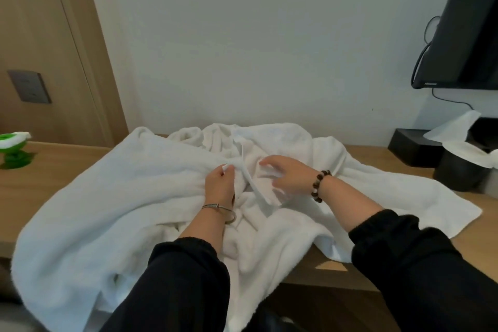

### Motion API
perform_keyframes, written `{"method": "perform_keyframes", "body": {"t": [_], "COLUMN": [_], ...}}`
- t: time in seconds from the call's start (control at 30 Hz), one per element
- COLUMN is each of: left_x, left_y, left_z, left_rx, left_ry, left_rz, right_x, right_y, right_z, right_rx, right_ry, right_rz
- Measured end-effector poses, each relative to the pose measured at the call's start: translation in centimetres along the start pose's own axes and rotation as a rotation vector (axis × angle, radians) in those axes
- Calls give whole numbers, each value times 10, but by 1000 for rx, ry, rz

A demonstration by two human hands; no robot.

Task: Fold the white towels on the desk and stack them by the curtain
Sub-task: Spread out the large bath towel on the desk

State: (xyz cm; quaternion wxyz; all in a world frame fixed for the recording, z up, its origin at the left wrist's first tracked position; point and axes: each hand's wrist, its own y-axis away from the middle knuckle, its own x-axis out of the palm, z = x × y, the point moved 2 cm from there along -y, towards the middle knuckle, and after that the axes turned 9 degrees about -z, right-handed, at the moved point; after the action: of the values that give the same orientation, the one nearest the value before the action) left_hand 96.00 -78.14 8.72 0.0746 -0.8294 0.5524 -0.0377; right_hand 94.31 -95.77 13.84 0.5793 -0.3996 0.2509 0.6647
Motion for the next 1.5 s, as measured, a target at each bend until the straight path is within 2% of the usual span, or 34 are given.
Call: {"method": "perform_keyframes", "body": {"t": [0.13,0.27,0.33,0.4,0.5,0.6,0.63,0.67,0.73,0.77,0.8,0.9,0.93,1.0,1.07,1.2,1.37,1.5], "left_x": [1,-19,-35,-48,-59,-60,-60,-59,-58,-59,-60,-60,-60,-60,-60,-58,-58,-60], "left_y": [0,-2,-1,6,11,13,13,13,13,13,13,13,13,11,10,13,14,17], "left_z": [-6,-11,-14,-14,-11,-8,-8,-7,-6,-6,-6,-5,-4,-3,-2,-3,-4,-6], "left_rx": [41,-82,-73,-119,-177,-146,-130,-122,-116,-114,-113,-129,-132,-118,-98,-66,-75,-103], "left_ry": [-129,-66,-105,-29,132,143,118,108,119,129,143,202,210,190,166,138,178,193], "left_rz": [107,113,200,314,292,238,228,221,207,199,191,183,179,163,167,213,258,282], "right_x": [11,14,17,16,6,-8,-13,-15,-13,-4,9,60,70,74,75,79,76,81], "right_y": [28,33,31,27,18,8,5,3,10,14,16,9,9,11,14,18,25,25], "right_z": [3,13,21,31,43,58,64,70,82,86,89,71,63,56,57,63,65,69], "right_rx": [-49,-79,-112,-123,-9,20,4,-9,-53,-56,-48,12,-1,-72,-160,-292,-366,-364], "right_ry": [150,421,559,559,480,464,414,320,11,-114,-139,3,-14,-82,-29,12,76,64], "right_rz": [199,301,322,292,198,19,-140,-377,-936,-1075,-1069,-755,-707,-758,-844,-879,-1034,-1061]}}
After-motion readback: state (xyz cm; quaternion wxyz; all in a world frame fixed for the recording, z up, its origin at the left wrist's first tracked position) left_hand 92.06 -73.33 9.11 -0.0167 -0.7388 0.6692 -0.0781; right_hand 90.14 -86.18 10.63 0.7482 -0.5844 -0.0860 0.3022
